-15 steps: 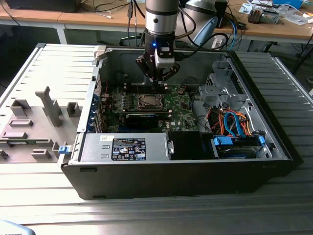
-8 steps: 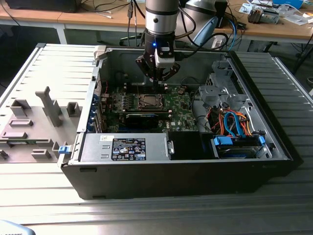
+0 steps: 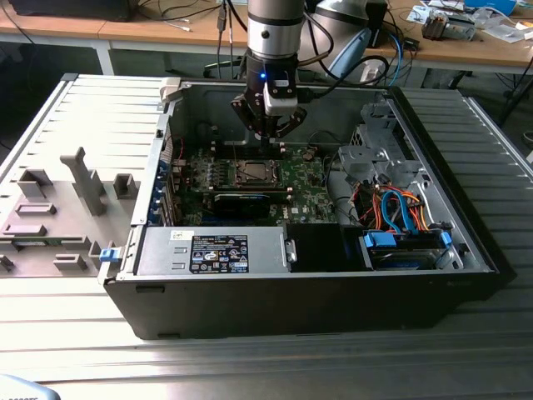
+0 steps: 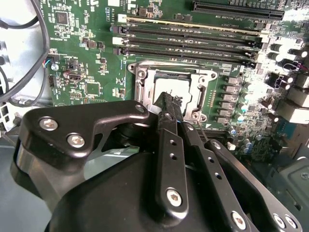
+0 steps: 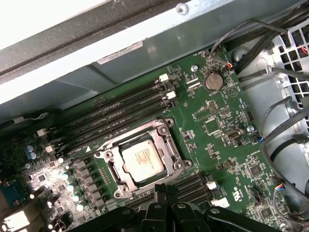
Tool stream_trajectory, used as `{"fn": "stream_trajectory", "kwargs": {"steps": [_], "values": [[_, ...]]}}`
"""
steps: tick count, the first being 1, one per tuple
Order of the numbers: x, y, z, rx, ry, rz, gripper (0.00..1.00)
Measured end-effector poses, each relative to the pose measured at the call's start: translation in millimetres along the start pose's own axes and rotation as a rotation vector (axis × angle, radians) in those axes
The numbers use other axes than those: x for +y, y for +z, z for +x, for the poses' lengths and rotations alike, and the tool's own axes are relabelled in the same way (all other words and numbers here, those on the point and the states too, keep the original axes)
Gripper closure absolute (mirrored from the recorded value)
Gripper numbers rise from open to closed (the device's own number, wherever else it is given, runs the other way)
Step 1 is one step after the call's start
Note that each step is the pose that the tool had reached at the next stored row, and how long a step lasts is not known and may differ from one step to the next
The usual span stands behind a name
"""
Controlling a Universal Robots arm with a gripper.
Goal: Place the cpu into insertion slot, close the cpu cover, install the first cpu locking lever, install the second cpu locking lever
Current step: 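Install the first cpu locking lever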
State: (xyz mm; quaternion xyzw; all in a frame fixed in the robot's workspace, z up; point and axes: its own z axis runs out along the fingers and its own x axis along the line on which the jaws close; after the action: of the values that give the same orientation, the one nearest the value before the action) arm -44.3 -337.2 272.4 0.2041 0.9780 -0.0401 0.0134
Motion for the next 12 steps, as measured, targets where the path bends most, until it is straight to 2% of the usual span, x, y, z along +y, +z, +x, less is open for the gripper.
{"fn": "stream_trajectory", "kwargs": {"steps": [12], "values": [[0.0, -0.4, 0.0, -0.0032, -0.003, 0.0066, 0.89]]}}
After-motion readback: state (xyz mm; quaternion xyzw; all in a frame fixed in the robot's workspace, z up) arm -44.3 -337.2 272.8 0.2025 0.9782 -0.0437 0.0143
